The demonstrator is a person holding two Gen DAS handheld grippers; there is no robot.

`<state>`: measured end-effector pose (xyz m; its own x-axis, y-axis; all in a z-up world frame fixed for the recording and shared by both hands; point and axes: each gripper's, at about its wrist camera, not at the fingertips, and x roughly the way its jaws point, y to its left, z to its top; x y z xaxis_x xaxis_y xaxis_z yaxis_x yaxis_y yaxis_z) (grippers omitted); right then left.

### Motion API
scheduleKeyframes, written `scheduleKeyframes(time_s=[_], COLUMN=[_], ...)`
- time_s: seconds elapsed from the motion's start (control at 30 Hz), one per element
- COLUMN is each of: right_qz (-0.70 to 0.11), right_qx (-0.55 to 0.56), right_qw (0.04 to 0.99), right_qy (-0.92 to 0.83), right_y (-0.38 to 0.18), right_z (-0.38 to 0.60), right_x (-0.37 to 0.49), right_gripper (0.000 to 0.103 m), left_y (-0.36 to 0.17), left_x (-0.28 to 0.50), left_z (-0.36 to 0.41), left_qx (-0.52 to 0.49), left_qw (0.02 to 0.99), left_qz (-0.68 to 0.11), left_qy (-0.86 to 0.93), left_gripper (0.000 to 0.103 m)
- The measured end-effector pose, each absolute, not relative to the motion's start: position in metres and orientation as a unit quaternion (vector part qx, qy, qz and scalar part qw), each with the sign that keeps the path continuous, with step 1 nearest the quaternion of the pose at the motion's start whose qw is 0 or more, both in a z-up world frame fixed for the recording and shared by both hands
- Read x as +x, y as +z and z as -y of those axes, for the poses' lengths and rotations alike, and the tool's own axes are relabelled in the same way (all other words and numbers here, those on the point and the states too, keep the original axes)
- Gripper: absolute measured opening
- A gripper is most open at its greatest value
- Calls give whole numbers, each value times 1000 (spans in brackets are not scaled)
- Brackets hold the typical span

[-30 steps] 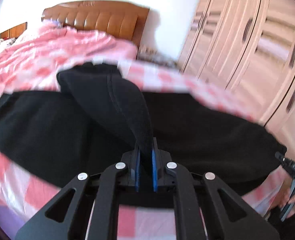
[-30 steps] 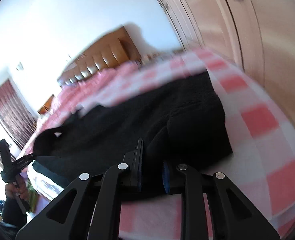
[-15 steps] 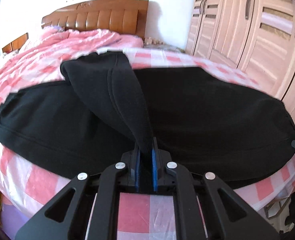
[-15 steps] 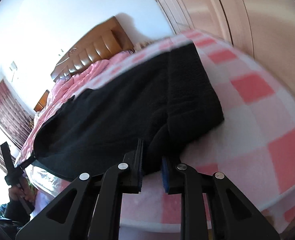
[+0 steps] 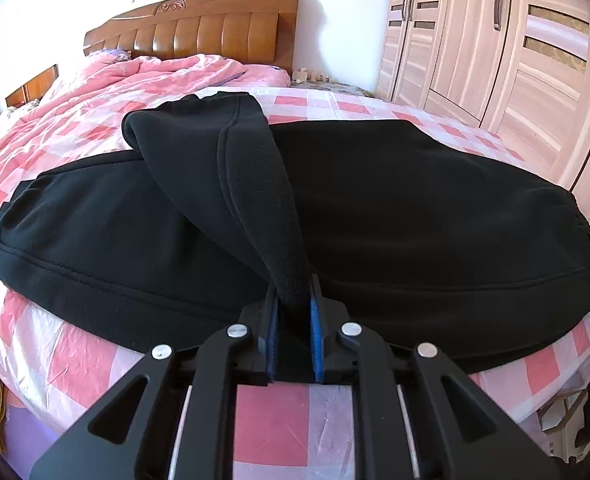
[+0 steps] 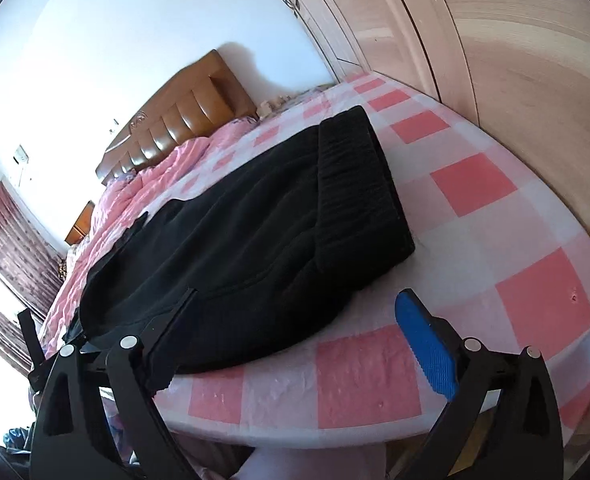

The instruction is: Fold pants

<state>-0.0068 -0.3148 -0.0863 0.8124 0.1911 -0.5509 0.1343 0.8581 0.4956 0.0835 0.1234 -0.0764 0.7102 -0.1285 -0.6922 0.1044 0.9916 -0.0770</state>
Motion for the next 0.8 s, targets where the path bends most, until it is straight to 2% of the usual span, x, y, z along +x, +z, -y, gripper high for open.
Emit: scheduleKeyframes(time_s=[0.13,0.33,0.4,0.47,0.53,0.6,0.67,0.7,0.8], right_qz=[-335,-386,-395,-403,-393,-379,-348,-335,-285], right_qx=[278,222,220,179,175,198,199,203,188], right_qw=[900,895,891,896,902,904,916,920,940], right_qy=[20,24,51,45,33,29,18,14,-19], right_y=[-97,-92,-91,-91,-90,-92,-88,-85,-66], right_z=[316,292,282,266,261,266,270,271,267], right_x=[10,41,42,37,35,35,31,27,6], right_gripper=[98,96,77,77,69,40,25,20,15], left_y=[-77,-79,-80,-81,-81,-81,-80,-78,-70], left_x=[84,84,83,83,83,82,82,83,82], left_z=[-124,-127,-129,-132,-133,-132,-131,-128,-115], left_qx=[-18,-23,-27,-33,-36,-32,-31,-27,-1], left_qw=[924,923,923,922,922,922,920,919,921], left_qz=[-377,-380,-380,-381,-382,-382,-385,-387,-382], left_qy=[-62,-60,-59,-60,-61,-61,-66,-75,-79], left_gripper=[18,23,26,28,28,28,23,15,13])
